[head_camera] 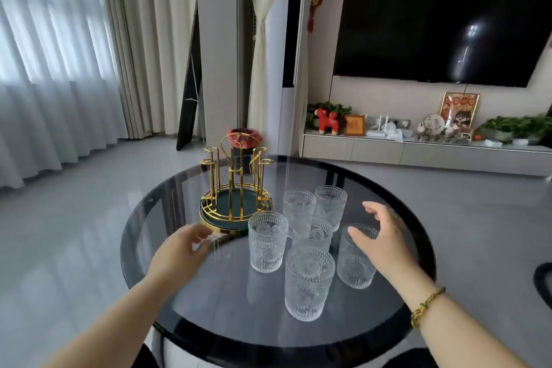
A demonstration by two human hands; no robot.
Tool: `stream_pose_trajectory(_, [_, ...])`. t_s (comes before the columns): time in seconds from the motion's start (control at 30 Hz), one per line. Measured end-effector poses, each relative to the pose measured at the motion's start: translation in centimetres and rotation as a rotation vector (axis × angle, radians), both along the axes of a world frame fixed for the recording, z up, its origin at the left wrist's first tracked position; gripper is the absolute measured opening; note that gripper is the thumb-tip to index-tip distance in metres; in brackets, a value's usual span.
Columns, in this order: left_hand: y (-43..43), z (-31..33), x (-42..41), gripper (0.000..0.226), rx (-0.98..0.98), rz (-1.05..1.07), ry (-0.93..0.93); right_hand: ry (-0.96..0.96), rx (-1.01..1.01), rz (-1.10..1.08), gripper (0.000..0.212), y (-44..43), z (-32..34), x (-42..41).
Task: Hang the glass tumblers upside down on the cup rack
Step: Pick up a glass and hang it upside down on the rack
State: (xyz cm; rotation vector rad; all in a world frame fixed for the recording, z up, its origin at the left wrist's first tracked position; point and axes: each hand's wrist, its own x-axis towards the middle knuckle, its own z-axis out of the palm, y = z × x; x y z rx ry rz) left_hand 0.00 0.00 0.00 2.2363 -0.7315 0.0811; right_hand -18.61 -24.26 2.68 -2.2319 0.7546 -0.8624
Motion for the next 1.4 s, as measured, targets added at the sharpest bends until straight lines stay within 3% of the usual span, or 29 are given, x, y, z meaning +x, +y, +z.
stream_pose_trajectory(0.1, [-0.4, -1.4, 0.2, 0.03, 0.106, 0.017, -0.029, -0.104, 0.072, -0.095, 0.071, -0.8, -2.1, -0.9])
stream_pose_trajectory(0.23, [-1.6, -3.5, 0.9, 0.047, 0.215, 0.031, -0.058, -0.083, 0.273, -0.053, 0.094, -1.7, -5.6, -0.7])
stream_pose_trajectory(0.53, [-3.7, -8.0, 4.1, 0.066, 0.433, 0.021, -0.065, -0.004, 0.406, -0.075, 0.118, -3.5, -9.6, 0.9])
stream_pose_trajectory(0.7, [-4.2, -9.0, 5.4, 0.057, 0.593, -0.006, -0.091, 0.117, 0.378, -0.154, 0.104, -3.8, -10.5, 1.3])
stream_pose_trajectory(0.8, [-4.2, -9.0, 5.2, 0.056, 0.599, -0.006, -0.085, 0.163, 0.371, -0.157, 0.093, -4.0, -10.4, 1.6])
stream_pose_trajectory(1.1, [-4.2, -8.1, 4.8, 0.056, 0.59, -0.025, -0.031, 0.14, 0.338, -0.155, 0.084, -4.0, -10.3, 1.7])
stream_pose_trajectory(1.27, [-3.8, -5.1, 5.2, 0.054, 0.341, 0.004, 0.032, 0.032, 0.409, -0.106, 0.075, -4.6, -10.3, 1.6])
stream_pose_trajectory(1.4, [-4.6, -1.0, 5.8, 0.054, 0.135, 0.042, -0.127, -0.171, 0.454, -0.123, 0.061, -5.5, -9.0, 1.8])
